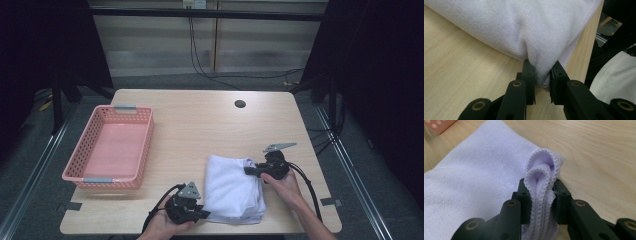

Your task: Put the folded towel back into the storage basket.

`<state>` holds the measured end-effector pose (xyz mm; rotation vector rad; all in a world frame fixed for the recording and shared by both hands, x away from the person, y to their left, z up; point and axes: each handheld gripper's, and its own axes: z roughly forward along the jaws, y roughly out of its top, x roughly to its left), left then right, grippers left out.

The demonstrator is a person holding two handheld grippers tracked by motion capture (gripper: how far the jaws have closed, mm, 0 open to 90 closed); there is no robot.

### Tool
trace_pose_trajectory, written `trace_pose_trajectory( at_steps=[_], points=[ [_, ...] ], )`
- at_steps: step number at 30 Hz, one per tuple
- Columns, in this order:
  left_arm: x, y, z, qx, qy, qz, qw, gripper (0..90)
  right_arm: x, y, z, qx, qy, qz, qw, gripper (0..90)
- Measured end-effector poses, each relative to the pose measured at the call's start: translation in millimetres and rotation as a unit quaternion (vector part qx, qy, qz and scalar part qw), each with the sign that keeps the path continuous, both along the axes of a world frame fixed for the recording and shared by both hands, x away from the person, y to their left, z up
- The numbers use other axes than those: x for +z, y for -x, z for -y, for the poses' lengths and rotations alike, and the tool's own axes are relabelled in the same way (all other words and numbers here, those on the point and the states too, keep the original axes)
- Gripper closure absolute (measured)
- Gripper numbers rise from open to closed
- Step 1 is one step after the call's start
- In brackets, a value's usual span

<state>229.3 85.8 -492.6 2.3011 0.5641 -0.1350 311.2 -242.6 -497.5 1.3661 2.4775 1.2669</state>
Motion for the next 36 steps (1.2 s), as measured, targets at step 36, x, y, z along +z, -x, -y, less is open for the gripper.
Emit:
trace_pose_trajectory(
  at_steps=[36],
  points=[
    [54.8,-20.9,-43.5,0.049,0.046,0.014,0.9977,78.6,51.3,-32.3,-29.2,0.025,-0.047,0.036,0.998,73.2]
  ],
)
